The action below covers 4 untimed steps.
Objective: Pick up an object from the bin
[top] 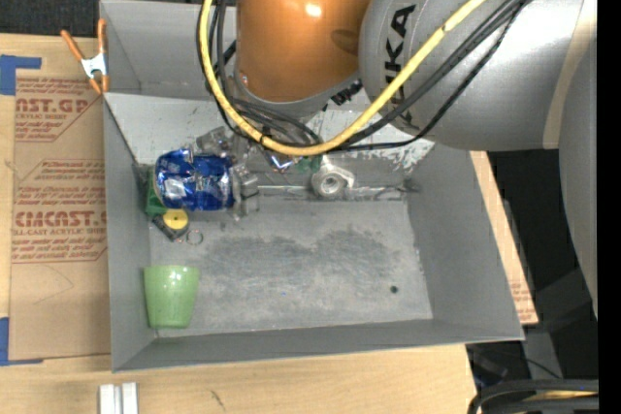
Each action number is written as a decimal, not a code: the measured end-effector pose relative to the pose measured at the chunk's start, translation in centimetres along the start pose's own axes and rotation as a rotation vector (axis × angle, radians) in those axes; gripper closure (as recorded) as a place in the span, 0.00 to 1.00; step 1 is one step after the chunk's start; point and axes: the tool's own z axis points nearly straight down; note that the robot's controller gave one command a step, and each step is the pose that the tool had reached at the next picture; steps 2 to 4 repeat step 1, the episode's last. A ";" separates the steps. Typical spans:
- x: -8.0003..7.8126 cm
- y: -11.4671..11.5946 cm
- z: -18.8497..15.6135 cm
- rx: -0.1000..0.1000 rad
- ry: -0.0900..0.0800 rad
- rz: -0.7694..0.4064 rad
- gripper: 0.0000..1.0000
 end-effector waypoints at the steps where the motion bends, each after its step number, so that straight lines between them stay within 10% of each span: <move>1: 2.5 -5.0 1.8 -0.001 0.011 -0.252 1.00; 4: 2.5 -5.0 1.8 -0.001 0.011 -0.252 1.00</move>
Offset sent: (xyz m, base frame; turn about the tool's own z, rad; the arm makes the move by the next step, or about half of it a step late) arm -0.0026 -0.0550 -0.0182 -0.2545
